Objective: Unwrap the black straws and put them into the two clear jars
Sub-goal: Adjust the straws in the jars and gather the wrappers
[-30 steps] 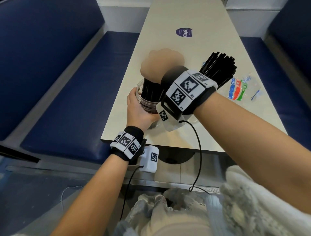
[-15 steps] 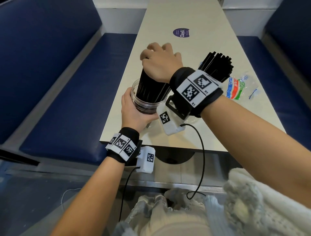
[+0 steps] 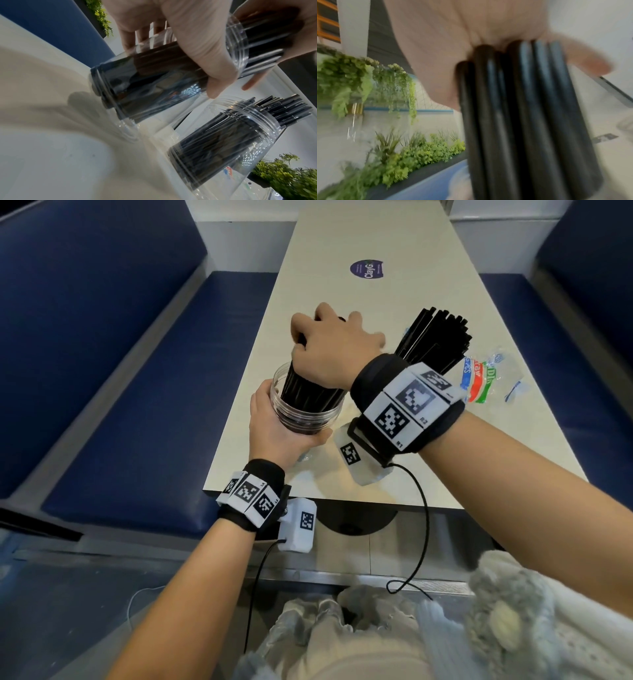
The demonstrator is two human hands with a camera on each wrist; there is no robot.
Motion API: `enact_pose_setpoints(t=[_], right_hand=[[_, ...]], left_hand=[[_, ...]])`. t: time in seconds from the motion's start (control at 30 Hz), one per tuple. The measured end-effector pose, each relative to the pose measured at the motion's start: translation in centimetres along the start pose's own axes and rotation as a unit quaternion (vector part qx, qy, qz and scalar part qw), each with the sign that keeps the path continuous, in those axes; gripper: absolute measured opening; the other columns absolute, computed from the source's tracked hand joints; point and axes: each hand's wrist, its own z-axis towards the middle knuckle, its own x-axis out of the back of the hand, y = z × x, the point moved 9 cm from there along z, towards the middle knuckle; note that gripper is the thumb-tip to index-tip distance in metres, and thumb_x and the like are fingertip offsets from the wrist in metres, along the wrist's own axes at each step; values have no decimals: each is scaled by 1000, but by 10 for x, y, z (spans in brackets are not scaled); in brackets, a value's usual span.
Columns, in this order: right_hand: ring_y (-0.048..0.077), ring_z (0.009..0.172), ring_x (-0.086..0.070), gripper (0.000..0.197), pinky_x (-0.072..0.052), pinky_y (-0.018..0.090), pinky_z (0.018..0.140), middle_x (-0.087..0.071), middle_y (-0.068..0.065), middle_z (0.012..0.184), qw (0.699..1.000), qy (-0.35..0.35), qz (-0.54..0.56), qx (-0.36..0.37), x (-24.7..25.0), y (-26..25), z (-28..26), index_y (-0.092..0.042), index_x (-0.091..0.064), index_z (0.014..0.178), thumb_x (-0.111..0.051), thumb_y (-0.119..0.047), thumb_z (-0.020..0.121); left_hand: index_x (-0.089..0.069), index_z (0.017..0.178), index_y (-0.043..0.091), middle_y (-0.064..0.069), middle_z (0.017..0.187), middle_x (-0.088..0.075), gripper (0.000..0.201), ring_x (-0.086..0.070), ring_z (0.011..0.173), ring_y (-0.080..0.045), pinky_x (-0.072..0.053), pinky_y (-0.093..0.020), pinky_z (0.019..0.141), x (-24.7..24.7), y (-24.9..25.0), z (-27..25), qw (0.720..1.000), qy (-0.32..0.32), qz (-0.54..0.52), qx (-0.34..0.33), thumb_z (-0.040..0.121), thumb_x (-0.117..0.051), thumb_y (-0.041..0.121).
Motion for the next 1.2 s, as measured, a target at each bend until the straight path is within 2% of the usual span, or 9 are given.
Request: enact_pose_setpoints(t=[0.07,0.17,0.33,0.57,0.77,0.87,1.03,1.1,1.2], right_hand=[[38,122,-29,29,-34,60,96,-38,4,130,998,-5,26,-53,-2,9,-1,-26,-43,117,-29,-31,92],[38,120,-34,32,-37,49,92,-39,7,129,997,14,44,-65,0,13,-2,-25,-45,118,-27,-35,94],[39,117,-38,33,-28,39,82,-42,10,126,992,17,96,-78,5,18,1,-21,-48,118,-28,-27,92],[37,123,-33,41,-29,45,96,-39,8,133,991,-15,117,-67,-1,10,3,-19,-40,128,-28,-27,89],[32,129,-23,40,-26,56,101,-34,5,136,1000,-11,1,-9,2,-6,15,-13,-45,124,-23,-22,92],[34,122,-36,36,-36,50,95,-45,11,128,997,-1,41,62,0,-20,17,-8,-48,113,-18,-16,94],[31,119,-38,36,-35,41,90,-47,9,124,996,42,51,52,4,-12,16,-9,-50,113,-19,-19,96],[28,120,-37,36,-29,37,84,-46,6,126,997,57,39,17,4,-4,11,-12,-50,116,-23,-21,95],[30,121,-33,39,-27,40,83,-43,6,128,999,31,17,-19,-3,1,11,-12,-47,121,-25,-20,89]], left_hand=[[-32,138,14,0,136,-39,100,-39,118,-8,-30,-12,94,-3,2,0,1000,-9,-1,1,53,-86,14],[-32,138,14,1,135,-38,99,-33,112,-2,-23,-3,86,-5,4,-1,1000,-6,-1,-11,55,-86,13],[-36,134,14,9,121,-37,96,-38,110,-4,-35,-12,93,-2,3,-3,1000,15,-21,-10,53,-86,15],[-37,135,14,3,129,-45,100,-43,111,-5,-27,7,81,1,-1,-7,998,30,-57,-5,50,-84,34],[-36,136,13,-4,133,-46,101,-46,122,-17,-40,-34,105,2,-7,-3,999,28,-33,3,50,-88,28],[-35,136,13,-4,133,-46,104,-45,124,-19,-40,-39,105,4,-10,-1,1000,30,-8,0,48,-90,26],[-34,137,14,-4,134,-46,102,-45,124,-19,-40,-40,105,3,-13,-1,1000,29,-8,3,51,-88,23],[-34,137,15,-4,135,-45,101,-46,123,-18,-40,-33,104,2,-12,-1,999,25,-20,2,53,-88,24],[-35,137,14,-3,135,-44,94,-43,112,-8,-30,2,85,0,-5,-4,999,19,-34,-4,57,-84,27]])
